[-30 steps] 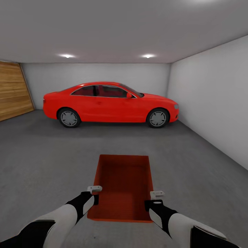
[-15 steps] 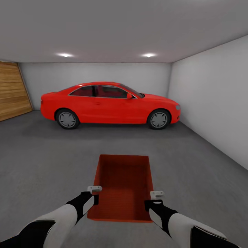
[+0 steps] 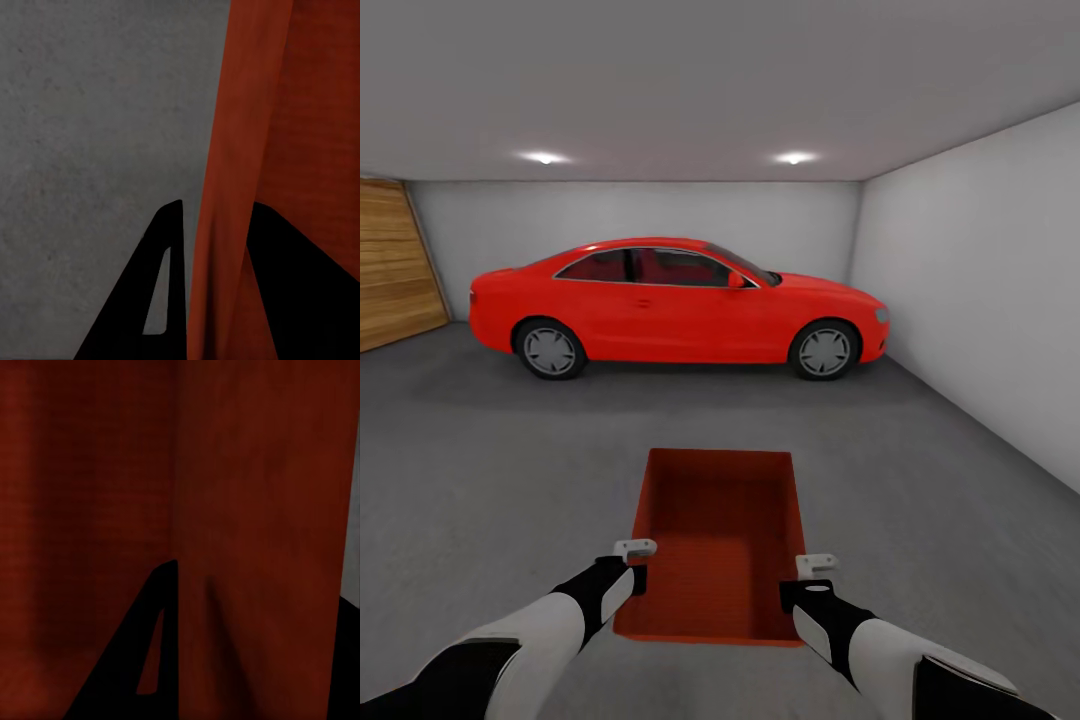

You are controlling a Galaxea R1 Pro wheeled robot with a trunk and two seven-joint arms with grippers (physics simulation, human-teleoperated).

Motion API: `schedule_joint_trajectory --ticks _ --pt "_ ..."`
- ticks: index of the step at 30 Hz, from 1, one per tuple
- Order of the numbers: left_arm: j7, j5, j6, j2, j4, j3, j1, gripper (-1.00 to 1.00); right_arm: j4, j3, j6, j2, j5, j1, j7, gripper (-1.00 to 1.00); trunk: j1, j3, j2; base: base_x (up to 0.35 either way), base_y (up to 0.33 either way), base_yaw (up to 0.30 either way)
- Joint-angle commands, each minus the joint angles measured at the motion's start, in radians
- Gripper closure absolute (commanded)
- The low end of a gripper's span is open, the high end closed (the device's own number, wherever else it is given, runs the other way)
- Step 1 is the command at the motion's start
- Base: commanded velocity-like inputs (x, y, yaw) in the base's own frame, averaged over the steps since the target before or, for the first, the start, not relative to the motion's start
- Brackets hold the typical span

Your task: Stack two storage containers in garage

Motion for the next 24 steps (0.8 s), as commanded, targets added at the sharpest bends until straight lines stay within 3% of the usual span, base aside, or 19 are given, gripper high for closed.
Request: schedule_joint_trajectory --ticks 1,24 --pt "0.016 -0.005 0.008 0.001 0.001 0.013 0.000 1.00 0.026 -0.007 -0.008 -0.001 0.022 -0.002 -0.011 1.00 0.001 -0.001 -0.001 0.323 0.000 0.000" --pt "0.016 -0.005 0.008 0.001 0.001 0.013 0.000 1.00 0.026 -0.007 -0.010 -0.001 0.022 -0.002 -0.011 1.00 0.001 -0.001 -0.001 0.323 0.000 -0.014"
